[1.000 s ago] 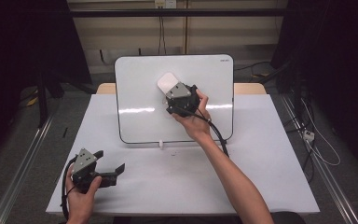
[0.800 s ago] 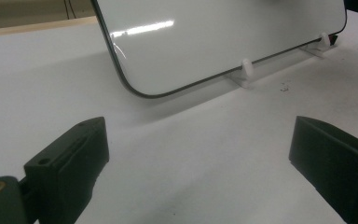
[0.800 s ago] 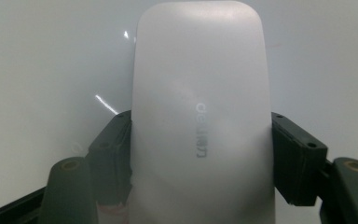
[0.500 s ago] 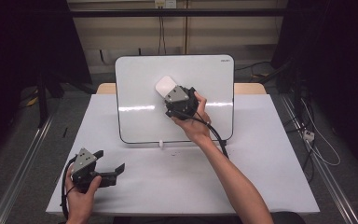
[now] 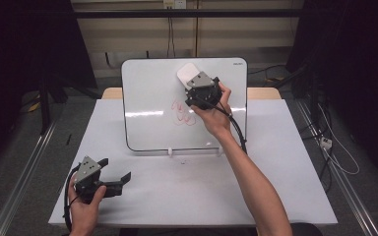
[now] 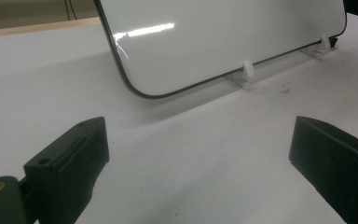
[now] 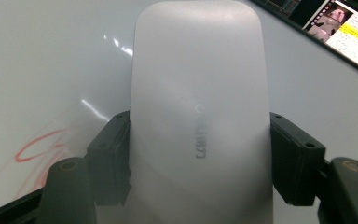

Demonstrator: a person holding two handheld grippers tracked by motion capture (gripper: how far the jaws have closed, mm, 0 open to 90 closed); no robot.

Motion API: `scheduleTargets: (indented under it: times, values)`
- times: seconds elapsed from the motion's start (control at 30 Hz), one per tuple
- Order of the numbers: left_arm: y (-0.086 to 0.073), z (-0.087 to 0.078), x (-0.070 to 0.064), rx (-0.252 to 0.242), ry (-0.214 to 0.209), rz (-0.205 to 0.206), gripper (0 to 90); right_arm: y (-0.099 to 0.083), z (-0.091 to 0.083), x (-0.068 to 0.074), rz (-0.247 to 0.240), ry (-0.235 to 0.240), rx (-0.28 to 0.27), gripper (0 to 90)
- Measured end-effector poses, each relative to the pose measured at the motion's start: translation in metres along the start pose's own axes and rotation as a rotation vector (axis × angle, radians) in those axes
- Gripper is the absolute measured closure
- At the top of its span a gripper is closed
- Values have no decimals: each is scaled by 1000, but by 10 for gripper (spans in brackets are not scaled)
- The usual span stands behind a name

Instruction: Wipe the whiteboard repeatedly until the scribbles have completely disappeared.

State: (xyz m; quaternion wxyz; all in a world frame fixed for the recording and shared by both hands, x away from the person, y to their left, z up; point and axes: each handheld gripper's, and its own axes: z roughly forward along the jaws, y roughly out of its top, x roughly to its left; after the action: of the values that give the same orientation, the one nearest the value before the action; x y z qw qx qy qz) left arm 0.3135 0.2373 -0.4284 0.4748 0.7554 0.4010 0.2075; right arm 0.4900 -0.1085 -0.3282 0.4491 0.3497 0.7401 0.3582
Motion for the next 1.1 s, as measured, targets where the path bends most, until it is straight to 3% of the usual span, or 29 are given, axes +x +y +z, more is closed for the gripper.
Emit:
scheduleTargets:
  times: [0.2,0.47,0.93,1.1]
  values:
    - [0,0,0,-7,1,-5,48,5,2,-8,19,-15,5,317]
    - [1,1,-1,3,1,9,48,3,2,1,32,-27,-7,317]
    - [1,2,-3,1,0,5,48,-3,3,51,-34,31,-29,317]
    - [0,2,-2,2,-2,6,48,-9,1,78,-91,71,-37,317]
